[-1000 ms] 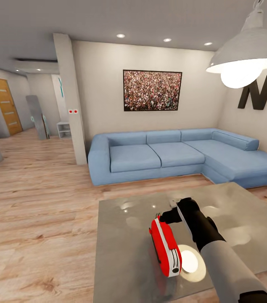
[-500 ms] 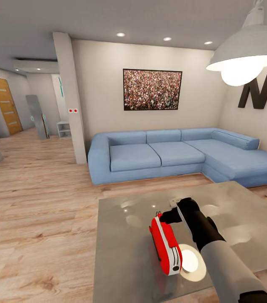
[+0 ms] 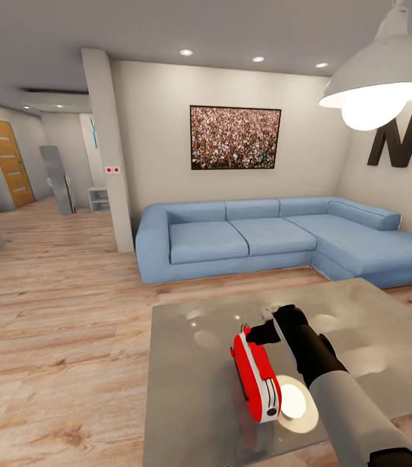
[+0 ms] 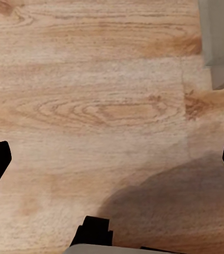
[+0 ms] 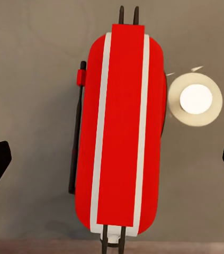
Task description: Turn on the radio receiver that's on the table in the living room.
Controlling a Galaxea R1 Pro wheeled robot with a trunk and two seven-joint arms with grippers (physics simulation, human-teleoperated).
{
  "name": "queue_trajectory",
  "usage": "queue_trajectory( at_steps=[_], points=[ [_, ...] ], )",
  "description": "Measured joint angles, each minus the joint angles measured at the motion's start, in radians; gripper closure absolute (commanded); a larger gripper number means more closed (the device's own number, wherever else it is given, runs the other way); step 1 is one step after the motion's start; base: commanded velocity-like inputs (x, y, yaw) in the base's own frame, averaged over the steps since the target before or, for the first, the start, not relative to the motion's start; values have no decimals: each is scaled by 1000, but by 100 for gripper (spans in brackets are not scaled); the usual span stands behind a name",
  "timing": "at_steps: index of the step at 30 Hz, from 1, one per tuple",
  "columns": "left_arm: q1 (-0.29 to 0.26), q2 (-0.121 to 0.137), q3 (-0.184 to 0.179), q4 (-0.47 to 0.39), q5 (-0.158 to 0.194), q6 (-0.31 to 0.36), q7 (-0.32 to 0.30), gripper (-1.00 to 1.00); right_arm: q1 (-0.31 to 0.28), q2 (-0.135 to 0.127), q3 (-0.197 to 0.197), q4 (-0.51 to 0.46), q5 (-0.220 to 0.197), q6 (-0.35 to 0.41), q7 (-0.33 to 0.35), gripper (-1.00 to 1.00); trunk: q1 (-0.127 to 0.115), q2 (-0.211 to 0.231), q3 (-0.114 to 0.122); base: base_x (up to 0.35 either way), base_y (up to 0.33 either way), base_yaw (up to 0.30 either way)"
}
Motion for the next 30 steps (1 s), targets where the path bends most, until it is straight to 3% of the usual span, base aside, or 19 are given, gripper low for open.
queue_trajectory(
  at_steps=[5,11,17,30],
  points=[
    [0,0,0,0,0,-1,3,-100,0,0,0,0,0,1,0,-100,19,-35,-16,0,0,0],
    [0,1,0,0,-1,-1,2,-100,0,0,0,10,0,1,0,-100,19,-35,-16,0,0,0],
    [0,2,0,0,-1,-1,2,-100,0,0,0,20,0,2,0,-100,42,-77,-34,0,0,0],
    [0,0,0,0,-2,-1,5,-100,0,0,-2,41,0,1,-1,-100,42,-77,-35,0,0,0]
  ],
)
